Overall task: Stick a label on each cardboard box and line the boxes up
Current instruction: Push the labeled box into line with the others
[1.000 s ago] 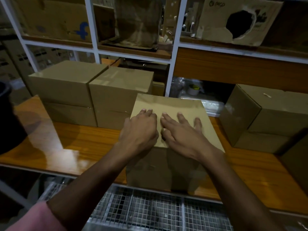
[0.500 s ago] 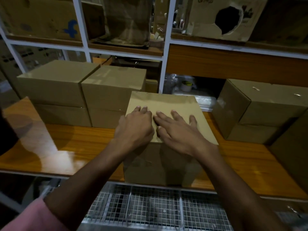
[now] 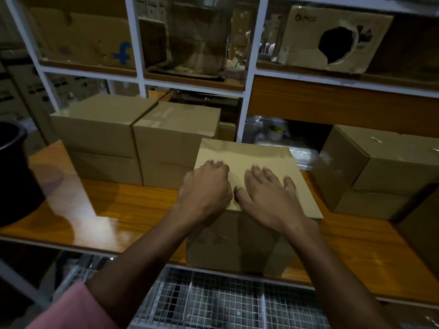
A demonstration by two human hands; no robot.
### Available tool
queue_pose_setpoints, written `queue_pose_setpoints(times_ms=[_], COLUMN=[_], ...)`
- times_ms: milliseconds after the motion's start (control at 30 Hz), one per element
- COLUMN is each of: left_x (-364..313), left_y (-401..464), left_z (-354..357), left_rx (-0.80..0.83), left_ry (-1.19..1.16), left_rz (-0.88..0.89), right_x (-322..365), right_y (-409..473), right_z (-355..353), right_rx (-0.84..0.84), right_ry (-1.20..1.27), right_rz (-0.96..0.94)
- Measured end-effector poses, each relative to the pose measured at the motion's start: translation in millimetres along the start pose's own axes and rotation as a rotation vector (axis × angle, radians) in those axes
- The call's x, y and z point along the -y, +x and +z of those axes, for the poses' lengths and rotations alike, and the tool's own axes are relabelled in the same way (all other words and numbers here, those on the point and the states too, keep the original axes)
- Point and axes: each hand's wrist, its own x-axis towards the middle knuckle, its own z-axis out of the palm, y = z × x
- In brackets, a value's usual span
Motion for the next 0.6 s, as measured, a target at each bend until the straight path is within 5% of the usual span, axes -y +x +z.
queue_pose_setpoints(times_ms=[200,400,600], left_x=[-3.6,2.4,10.8], left_y=[-1.2,10.2,13.4], left_z=[-1.2,6.6,18.4], left_rx=[-0.022,0.024,0.043], left_ry=[-0.014,0.012,0.025], left_rz=[-0.004,0.074,0.143], right_x=[-3.8,-11.6,-24.8], right_y=[-3.2,3.0,-7.1], right_z=[-6.4,-3.9,-8.7], right_rx=[0.032,0.005,-0.048], right_ry=[0.016,0.001,0.053], right_rz=[-0.154,0.036,-0.063])
